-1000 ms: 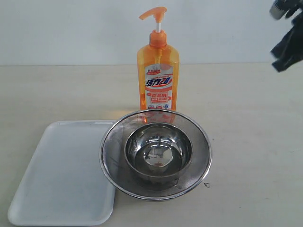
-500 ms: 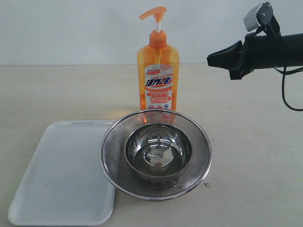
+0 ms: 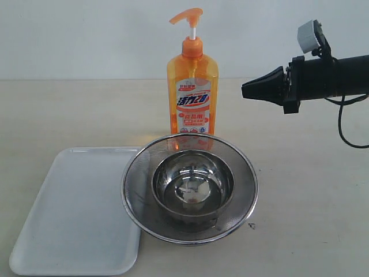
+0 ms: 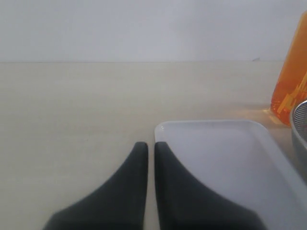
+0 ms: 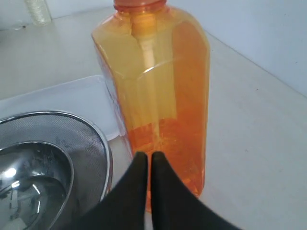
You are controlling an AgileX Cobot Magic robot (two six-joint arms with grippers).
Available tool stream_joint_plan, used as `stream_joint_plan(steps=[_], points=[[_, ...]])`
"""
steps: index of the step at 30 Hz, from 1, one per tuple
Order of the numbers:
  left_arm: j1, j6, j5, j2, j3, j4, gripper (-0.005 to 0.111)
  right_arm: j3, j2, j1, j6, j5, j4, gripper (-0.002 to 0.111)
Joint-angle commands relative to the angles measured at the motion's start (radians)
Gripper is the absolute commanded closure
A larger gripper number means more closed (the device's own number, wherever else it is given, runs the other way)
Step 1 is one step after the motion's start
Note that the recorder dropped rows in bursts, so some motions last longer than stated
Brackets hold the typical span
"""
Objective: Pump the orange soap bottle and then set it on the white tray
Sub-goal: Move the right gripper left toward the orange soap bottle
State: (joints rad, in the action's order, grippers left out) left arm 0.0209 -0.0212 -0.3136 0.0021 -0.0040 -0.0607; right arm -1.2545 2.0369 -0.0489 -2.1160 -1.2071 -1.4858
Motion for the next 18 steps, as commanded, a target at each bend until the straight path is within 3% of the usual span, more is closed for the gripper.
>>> stream_joint_plan(steps=[1, 4, 6, 7, 8, 9, 10, 15, 18], points=[[-0.002, 0.004, 0.002, -0.002, 0.004, -0.007, 0.102, -0.002, -0.002, -0.001, 0.001, -0.014, 0.001, 0.108], [-0.002, 0.004, 0.002, -0.002, 0.004, -0.007, 0.102, -0.002, -0.002, -0.001, 0.022, -0.014, -0.011, 0.106], [-0.002, 0.004, 0.002, -0.002, 0.004, -0.007, 0.102, -0.002, -0.002, -0.001, 0.022, -0.014, -0.011, 0.086], [-0.002, 0.004, 0.002, -0.002, 0.004, -0.007, 0.102, -0.002, -0.002, -0.001, 0.022, -0.014, -0.011, 0.06], [-0.002, 0.004, 0.002, -0.002, 0.004, -0.007, 0.102, -0.002, -0.002, -0.001, 0.022, -0.014, -0.011, 0.044], [-0.002, 0.004, 0.002, -0.002, 0.004, -0.007, 0.102, -0.002, -0.002, -0.001, 0.025, -0.014, -0.022, 0.016], [-0.002, 0.004, 0.002, -0.002, 0.004, -0.007, 0.102, -0.002, -0.002, -0.001, 0.025, -0.014, -0.022, 0.006], [-0.002, 0.004, 0.002, -0.002, 0.004, -0.007, 0.102, -0.005, -0.002, 0.001, -0.013, 0.001, -0.022, 0.003], [-0.002, 0.004, 0.002, -0.002, 0.004, -0.007, 0.102, -0.029, -0.002, 0.021, -0.013, 0.105, 0.037, 0.004]])
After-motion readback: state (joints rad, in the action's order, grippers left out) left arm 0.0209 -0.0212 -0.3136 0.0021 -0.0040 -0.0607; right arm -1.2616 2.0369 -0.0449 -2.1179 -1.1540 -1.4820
